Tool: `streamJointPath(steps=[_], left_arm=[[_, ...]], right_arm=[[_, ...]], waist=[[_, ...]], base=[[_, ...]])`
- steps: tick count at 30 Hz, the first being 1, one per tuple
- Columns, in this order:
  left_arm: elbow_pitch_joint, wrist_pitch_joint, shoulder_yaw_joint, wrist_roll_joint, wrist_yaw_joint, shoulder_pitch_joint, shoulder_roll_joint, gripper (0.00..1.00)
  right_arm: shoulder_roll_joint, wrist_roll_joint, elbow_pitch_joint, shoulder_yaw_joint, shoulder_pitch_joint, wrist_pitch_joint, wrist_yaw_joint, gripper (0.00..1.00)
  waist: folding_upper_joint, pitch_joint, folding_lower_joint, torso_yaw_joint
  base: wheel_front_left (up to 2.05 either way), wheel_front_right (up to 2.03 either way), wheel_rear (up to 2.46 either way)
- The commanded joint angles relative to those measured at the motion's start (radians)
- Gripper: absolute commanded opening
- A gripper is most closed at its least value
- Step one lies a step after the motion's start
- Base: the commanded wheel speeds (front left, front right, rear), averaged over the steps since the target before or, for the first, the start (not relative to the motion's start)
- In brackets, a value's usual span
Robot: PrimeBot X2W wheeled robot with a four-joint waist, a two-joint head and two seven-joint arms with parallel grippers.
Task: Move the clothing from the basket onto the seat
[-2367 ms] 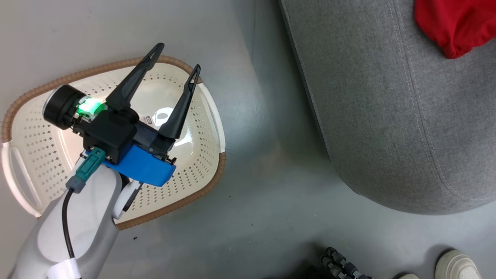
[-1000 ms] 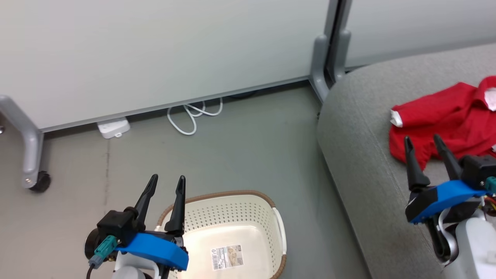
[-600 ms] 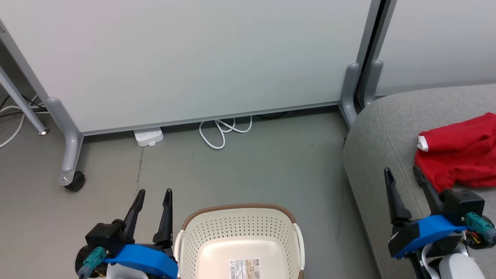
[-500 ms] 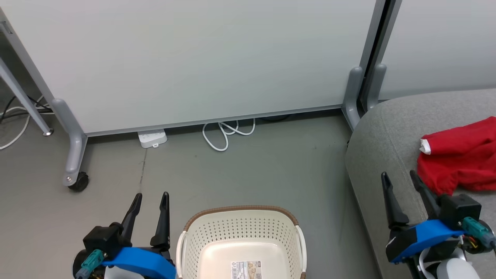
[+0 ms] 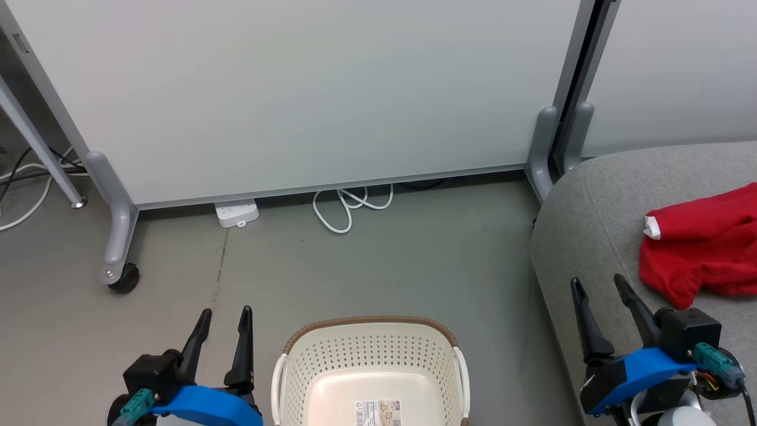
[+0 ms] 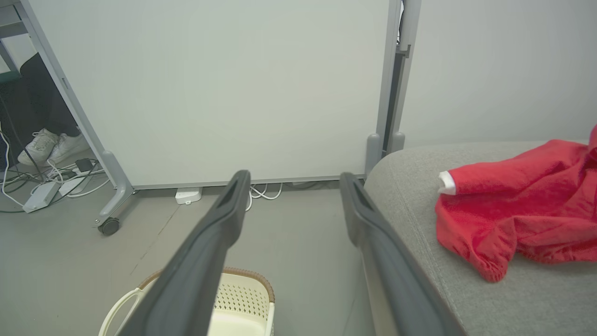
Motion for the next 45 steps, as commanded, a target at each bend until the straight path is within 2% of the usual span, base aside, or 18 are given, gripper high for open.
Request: streamJointPath(steps=[1,8,9,19,45], left_arm=[[0.001,-0.003,0.001,-0.004,-0.002,0.006,0.006,1.0],[0.011,-0.003,-0.007,-0.008,-0.002,0.011,0.004,1.0],[0.011,0.0,-0.005,-0.008,0.0,0.002,0.0,0.0],[0.095,0.008,-0.004,-0.007,0.0,0.084,-0.022,0.0],[0.006,0.134,0.096,-0.416,-0.001,0.042,-0.043,0.0]], right_arm=[[0.003,0.001,-0.004,0.001,0.016,0.002,0.0,1.0],[0.004,0.015,0.004,0.007,0.019,0.001,0.0,1.0],[0.001,0.013,0.005,0.007,0.009,0.001,0.0,0.0],[0.009,0.019,0.101,0.008,0.057,0.001,0.0,0.0],[0.006,0.519,0.072,-0.018,0.027,0.07,0.0,0.0]], waist=[[-0.0001,-0.001,0.0,-0.001],[-0.0001,-0.007,0.0,-0.004],[-0.0001,-0.007,0.0,-0.004],[-0.0001,-0.008,0.0,-0.004],[-0.0001,-0.002,0.0,-0.018]], base=[[0.0,0.0,0.0],[0.0,0.0,0.0],[0.0,0.0,0.0],[0.0,0.0,0.0],[0.0,0.0,0.0]])
